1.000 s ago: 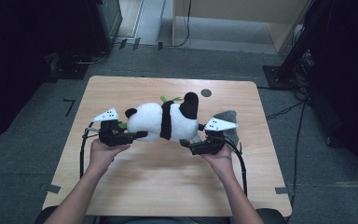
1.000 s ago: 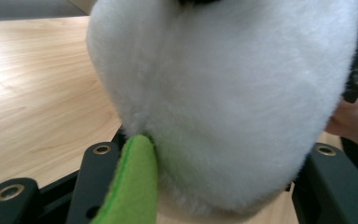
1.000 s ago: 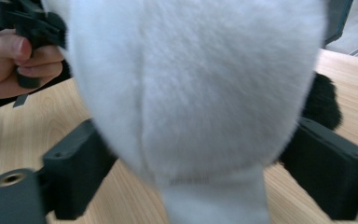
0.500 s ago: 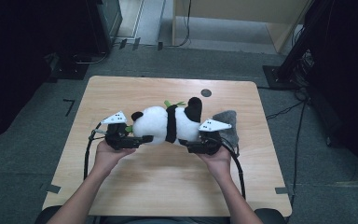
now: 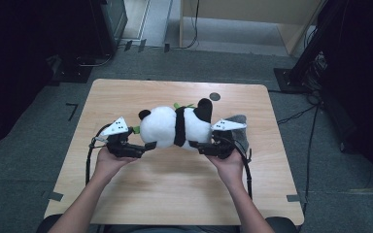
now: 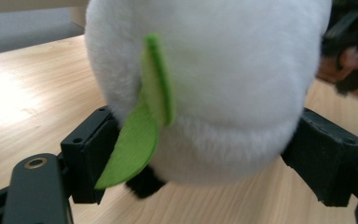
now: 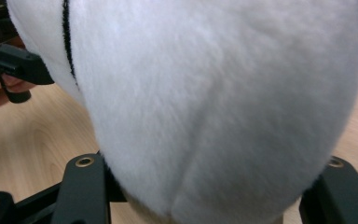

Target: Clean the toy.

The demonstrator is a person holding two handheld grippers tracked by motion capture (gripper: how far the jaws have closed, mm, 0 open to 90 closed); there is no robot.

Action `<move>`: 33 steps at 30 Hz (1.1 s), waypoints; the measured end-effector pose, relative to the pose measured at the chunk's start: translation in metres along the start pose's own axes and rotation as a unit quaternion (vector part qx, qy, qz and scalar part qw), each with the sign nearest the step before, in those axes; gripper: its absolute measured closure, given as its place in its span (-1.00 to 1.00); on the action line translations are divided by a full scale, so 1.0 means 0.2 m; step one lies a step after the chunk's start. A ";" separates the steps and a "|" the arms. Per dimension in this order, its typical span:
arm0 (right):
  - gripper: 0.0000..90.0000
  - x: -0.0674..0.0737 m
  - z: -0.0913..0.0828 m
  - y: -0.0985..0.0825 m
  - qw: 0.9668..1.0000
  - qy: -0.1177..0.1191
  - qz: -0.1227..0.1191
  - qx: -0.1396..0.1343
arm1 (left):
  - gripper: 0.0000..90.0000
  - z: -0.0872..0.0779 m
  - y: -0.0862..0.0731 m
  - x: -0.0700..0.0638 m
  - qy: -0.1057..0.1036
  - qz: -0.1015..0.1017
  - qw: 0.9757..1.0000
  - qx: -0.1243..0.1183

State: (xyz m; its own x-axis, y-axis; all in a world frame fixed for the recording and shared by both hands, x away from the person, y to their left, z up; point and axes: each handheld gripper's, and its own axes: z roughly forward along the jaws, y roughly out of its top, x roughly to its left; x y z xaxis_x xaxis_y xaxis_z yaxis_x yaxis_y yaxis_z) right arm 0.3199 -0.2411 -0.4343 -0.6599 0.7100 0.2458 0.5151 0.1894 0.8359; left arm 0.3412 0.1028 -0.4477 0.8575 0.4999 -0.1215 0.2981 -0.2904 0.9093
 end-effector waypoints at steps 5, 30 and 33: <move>-0.10 -0.02 -0.02 0.00 1.000 0.008 0.025 -0.001 | -0.61 0.00 -0.02 0.00 0.000 0.003 1.000 0.012; -0.55 -0.08 0.02 -0.04 0.997 0.054 0.047 0.002 | 0.30 0.04 -0.01 -0.01 -0.019 -0.083 0.996 0.037; -0.58 -0.11 0.02 -0.05 0.997 0.066 0.047 -0.008 | 0.41 0.03 0.01 -0.02 -0.025 -0.081 0.996 0.029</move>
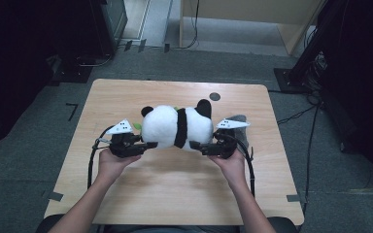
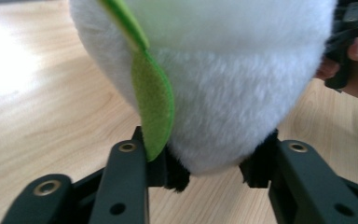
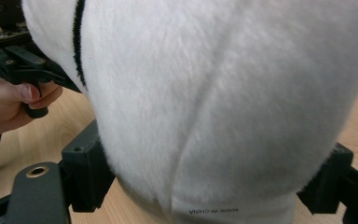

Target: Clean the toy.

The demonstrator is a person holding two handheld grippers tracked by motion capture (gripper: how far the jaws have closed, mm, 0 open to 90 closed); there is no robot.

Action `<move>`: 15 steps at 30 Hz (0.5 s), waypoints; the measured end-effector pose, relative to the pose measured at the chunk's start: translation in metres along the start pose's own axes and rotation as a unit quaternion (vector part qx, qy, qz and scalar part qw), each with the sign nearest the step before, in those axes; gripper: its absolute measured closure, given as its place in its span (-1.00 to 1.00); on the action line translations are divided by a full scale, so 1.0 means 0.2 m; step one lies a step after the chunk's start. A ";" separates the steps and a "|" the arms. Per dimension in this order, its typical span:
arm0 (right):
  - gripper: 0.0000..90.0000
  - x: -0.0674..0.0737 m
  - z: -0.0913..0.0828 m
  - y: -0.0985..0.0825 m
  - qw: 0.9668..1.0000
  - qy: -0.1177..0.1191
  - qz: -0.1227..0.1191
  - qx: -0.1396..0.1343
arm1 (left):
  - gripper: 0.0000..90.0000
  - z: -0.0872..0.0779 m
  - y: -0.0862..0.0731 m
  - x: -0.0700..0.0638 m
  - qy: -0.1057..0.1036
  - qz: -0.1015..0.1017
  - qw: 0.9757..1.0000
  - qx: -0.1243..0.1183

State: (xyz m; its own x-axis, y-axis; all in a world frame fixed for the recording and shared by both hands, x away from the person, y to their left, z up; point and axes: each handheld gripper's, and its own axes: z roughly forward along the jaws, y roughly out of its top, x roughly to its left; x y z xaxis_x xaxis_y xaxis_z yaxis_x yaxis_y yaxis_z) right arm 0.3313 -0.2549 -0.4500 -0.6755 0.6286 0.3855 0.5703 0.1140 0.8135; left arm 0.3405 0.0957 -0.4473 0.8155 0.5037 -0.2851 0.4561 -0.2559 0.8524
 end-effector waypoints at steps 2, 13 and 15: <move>-0.60 -0.01 0.00 -0.01 1.000 0.004 -0.005 -0.008 | 0.45 0.00 0.01 0.00 -0.004 0.000 1.000 0.000; -0.64 0.01 -0.01 0.00 0.999 0.001 -0.043 -0.015 | 0.49 -0.05 0.01 0.05 -0.024 -0.033 0.999 -0.020; -0.64 0.02 -0.02 0.00 0.998 -0.006 -0.052 -0.018 | 0.49 -0.05 0.01 0.05 -0.024 -0.036 0.999 -0.024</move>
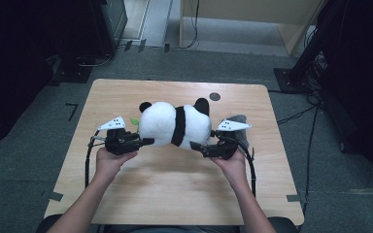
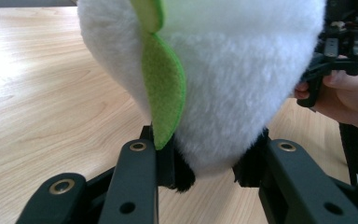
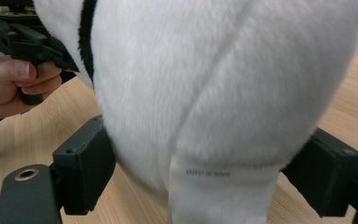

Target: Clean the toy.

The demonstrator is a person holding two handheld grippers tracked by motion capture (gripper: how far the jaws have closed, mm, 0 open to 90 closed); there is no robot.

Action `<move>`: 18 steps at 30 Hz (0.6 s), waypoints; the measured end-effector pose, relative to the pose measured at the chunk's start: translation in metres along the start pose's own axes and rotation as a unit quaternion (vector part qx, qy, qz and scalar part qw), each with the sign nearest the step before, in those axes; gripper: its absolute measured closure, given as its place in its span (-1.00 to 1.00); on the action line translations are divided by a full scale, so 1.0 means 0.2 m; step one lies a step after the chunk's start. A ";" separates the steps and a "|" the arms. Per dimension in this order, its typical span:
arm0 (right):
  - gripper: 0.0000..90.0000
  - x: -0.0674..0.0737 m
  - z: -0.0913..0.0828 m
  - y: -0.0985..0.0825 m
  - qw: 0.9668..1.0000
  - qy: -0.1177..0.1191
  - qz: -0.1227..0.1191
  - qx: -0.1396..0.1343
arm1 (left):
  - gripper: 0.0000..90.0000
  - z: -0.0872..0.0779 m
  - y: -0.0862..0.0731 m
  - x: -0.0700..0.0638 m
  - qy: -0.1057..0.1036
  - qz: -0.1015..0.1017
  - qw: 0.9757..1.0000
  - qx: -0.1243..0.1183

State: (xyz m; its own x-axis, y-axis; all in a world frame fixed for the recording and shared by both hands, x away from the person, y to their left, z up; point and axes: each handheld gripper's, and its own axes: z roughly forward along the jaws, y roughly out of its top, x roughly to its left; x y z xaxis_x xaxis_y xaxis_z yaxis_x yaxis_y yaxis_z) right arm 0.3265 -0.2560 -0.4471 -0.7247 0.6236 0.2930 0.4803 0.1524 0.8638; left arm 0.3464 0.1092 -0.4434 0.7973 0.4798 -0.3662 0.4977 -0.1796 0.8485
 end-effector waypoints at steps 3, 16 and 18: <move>-0.60 0.01 -0.02 0.00 1.000 -0.016 -0.022 0.002 | 0.50 -0.03 0.00 0.02 0.001 -0.016 1.000 -0.011; -0.59 0.05 0.05 -0.02 0.998 -0.031 -0.058 0.020 | 0.50 0.00 -0.02 0.00 -0.031 -0.034 0.999 -0.011; -0.52 0.07 0.06 -0.02 0.996 -0.052 -0.070 0.032 | 0.48 0.02 -0.03 -0.01 -0.024 -0.030 0.999 -0.008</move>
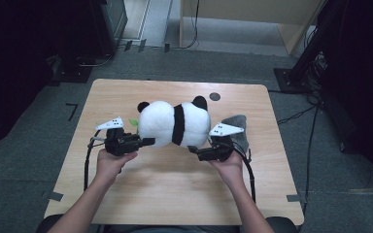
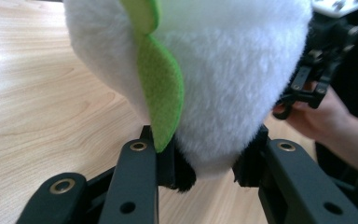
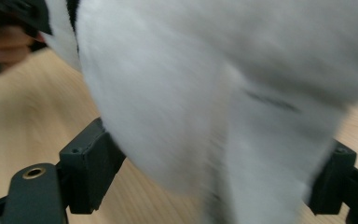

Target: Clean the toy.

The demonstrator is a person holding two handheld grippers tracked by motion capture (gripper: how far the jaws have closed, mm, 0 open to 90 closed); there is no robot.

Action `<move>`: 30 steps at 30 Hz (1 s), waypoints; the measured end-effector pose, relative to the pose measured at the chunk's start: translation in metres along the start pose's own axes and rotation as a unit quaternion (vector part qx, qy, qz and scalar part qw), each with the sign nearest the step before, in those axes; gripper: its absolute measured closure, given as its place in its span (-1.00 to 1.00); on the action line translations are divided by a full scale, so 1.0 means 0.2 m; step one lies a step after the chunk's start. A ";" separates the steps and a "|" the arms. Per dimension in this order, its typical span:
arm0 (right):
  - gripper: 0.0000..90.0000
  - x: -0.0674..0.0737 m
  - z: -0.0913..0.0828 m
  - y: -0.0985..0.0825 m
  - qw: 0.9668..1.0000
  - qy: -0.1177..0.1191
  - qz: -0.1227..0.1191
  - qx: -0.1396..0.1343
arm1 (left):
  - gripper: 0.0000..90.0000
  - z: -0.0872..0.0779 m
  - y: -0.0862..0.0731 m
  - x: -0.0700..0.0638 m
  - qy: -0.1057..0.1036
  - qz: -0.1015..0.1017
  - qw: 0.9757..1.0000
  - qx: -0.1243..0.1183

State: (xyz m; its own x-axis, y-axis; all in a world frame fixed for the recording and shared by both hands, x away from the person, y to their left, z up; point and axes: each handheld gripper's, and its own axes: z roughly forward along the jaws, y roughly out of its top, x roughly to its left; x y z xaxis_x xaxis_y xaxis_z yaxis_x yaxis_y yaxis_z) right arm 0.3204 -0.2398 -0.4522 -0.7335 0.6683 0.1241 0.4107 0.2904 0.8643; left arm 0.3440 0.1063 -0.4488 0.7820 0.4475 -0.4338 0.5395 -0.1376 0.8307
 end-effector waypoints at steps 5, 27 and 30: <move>-0.07 0.03 -0.01 0.01 0.999 -0.034 -0.010 0.014 | 0.37 0.02 -0.02 -0.01 0.029 0.033 0.999 0.005; 0.09 0.00 -0.05 0.06 0.992 0.023 0.099 0.081 | -0.24 -0.01 -0.05 0.04 0.058 0.098 0.993 0.033; 0.03 -0.01 -0.06 0.07 0.991 0.025 0.102 0.081 | -0.24 0.00 -0.06 0.03 0.066 0.112 0.990 0.049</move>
State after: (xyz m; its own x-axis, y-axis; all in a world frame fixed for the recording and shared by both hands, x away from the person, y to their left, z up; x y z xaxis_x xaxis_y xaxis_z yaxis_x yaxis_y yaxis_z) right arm 0.3211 -0.2462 -0.4351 -0.6506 0.6911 0.3148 0.6315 0.2622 0.7297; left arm 0.3436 0.1100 -0.4612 0.8416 0.5068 -0.1869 0.3893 -0.3292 0.8603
